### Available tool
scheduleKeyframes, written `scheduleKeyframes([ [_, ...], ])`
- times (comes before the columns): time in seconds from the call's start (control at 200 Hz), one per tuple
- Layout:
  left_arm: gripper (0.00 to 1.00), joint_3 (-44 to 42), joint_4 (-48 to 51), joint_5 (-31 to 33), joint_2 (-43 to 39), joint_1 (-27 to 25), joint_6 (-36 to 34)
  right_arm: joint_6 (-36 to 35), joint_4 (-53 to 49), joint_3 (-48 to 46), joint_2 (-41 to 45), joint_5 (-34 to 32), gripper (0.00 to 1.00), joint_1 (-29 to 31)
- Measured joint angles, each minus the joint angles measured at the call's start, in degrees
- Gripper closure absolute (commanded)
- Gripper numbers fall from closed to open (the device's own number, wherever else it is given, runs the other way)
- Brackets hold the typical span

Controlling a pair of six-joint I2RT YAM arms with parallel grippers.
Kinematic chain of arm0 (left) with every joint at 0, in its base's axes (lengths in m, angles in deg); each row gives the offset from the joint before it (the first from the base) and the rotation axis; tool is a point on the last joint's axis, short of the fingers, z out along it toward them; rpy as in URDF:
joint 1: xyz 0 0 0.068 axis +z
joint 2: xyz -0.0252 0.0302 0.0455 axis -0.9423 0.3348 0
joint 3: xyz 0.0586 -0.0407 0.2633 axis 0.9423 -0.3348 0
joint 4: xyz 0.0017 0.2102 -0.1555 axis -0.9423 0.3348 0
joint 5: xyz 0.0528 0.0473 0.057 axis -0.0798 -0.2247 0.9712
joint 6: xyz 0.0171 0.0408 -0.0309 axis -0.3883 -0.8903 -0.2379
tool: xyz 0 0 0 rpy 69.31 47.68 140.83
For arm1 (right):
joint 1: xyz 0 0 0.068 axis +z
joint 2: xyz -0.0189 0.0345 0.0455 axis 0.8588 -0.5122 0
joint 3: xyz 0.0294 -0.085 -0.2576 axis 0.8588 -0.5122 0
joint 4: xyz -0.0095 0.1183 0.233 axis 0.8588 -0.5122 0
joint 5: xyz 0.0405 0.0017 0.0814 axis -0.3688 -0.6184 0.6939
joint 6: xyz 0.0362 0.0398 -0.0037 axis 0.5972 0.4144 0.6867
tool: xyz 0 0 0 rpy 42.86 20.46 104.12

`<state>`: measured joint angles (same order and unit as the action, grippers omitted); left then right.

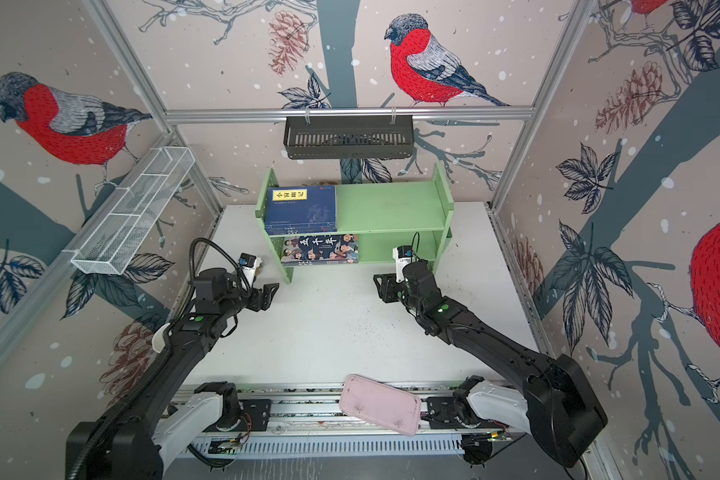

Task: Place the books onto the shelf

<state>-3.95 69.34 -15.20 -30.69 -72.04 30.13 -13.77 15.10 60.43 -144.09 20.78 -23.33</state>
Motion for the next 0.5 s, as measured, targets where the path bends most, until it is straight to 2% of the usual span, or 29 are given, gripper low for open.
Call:
scheduleKeyframes([
  [0.285,0.16,-4.5,-6.0,-0.2,0.3,0.0,-1.6,1.1,5.9,-1.5,-4.5,-2.5,0.48,2.9],
  [0.5,0.18,-5.1,-11.5,-0.5,2.0,0.0,-1.4,0.8,10.7,0.1,-11.7,-5.4,0.49,6.1],
])
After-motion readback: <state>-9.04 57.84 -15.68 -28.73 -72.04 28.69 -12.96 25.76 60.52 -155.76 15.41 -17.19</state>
